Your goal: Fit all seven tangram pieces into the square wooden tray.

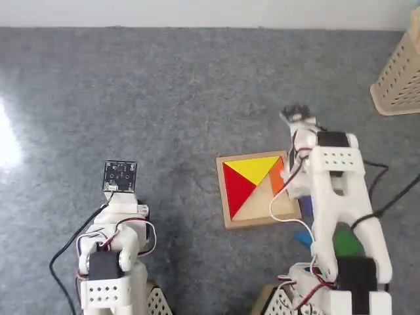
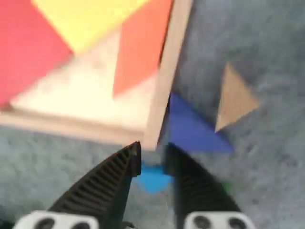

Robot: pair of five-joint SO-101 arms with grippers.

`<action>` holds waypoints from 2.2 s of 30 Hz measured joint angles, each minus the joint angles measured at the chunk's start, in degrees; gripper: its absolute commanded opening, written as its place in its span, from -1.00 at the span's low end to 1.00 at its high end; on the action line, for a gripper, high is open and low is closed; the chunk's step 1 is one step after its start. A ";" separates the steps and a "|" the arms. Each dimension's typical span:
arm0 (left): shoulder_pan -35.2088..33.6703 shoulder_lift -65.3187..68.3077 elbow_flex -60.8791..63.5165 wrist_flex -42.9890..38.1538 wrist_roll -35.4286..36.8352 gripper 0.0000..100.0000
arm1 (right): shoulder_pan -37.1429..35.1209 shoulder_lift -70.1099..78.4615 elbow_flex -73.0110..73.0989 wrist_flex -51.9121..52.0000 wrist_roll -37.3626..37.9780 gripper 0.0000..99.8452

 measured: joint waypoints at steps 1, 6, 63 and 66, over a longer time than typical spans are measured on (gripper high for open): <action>0.00 0.00 0.00 0.00 0.00 -0.98 | 1.23 0.00 1.05 -0.35 0.97 -0.62; 0.09 0.00 0.00 0.00 0.00 -0.98 | 6.95 0.00 2.64 -5.27 3.16 -0.62; 0.00 0.00 0.00 0.00 0.00 -0.98 | 3.60 28.66 -20.66 -4.92 -10.11 -0.62; 0.00 0.00 0.00 0.00 0.00 -0.98 | 2.29 28.66 -20.31 -4.84 -5.80 -0.61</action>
